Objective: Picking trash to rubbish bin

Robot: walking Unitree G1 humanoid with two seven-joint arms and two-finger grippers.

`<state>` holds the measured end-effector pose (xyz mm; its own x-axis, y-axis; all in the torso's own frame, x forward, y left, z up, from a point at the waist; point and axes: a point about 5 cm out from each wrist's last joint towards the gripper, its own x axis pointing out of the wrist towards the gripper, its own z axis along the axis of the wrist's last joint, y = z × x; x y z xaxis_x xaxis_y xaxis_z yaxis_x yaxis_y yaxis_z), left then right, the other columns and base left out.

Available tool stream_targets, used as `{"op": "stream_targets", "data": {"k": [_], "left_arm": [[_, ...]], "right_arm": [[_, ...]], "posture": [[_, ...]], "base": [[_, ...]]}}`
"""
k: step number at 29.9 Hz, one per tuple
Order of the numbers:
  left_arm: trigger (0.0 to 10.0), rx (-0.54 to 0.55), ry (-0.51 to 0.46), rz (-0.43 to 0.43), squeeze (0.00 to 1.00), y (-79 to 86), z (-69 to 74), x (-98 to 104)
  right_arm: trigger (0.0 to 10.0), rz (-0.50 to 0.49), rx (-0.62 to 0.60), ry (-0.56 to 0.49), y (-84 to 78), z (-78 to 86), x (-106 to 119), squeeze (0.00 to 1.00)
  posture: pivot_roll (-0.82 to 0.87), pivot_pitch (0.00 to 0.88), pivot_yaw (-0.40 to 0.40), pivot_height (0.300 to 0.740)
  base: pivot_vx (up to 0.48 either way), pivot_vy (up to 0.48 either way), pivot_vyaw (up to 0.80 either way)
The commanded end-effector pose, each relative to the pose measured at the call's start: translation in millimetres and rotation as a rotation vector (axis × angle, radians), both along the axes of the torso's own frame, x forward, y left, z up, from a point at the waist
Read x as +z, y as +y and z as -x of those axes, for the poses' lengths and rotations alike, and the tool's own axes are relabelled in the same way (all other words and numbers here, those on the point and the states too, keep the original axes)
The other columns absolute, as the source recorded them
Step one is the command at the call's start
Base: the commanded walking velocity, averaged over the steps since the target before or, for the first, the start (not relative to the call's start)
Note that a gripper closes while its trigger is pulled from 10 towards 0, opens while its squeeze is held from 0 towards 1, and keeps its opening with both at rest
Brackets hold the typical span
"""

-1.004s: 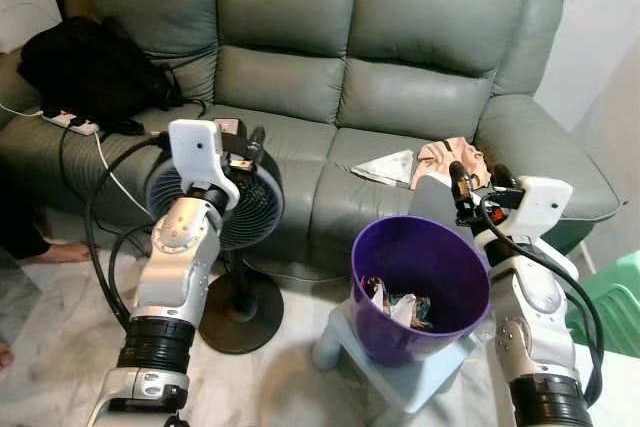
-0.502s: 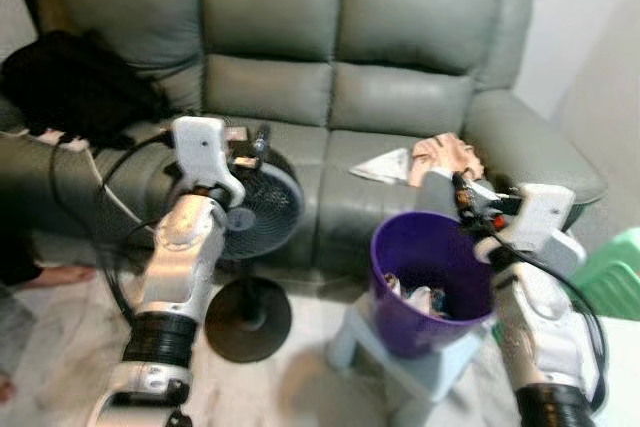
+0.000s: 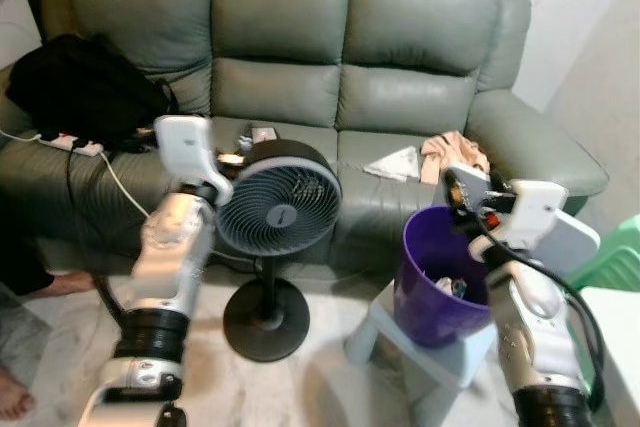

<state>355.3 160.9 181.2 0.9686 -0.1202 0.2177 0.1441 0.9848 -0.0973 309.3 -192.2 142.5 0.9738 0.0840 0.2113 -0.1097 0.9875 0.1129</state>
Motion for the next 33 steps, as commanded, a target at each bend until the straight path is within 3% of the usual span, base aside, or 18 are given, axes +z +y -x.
{"op": "stream_targets", "data": {"k": [1,8,33], "left_arm": [[10.0,-0.035,-0.002,-0.003,0.00,-13.5,-1.3,0.7],[10.0,-0.055,-0.008,-0.004,0.00,-20.8,0.9,-0.7],[10.0,-0.046,-0.009,-0.001,0.00,-19.6,1.1,0.0]], "right_arm": [[10.0,-0.002,-0.028,0.001,-9.2,1.3,2.0,0.00],[10.0,0.020,-0.035,0.047,-12.2,1.5,-1.8,0.00],[10.0,0.041,-0.060,0.086,-12.0,-1.1,-4.2,0.00]], "posture": [[0.00,0.000,-0.061,0.740],[0.00,0.000,-0.059,0.740],[-0.01,0.021,-0.051,0.740]], "base": [[0.000,0.000,0.00],[0.000,0.000,0.00],[0.000,0.000,-0.76]]}}
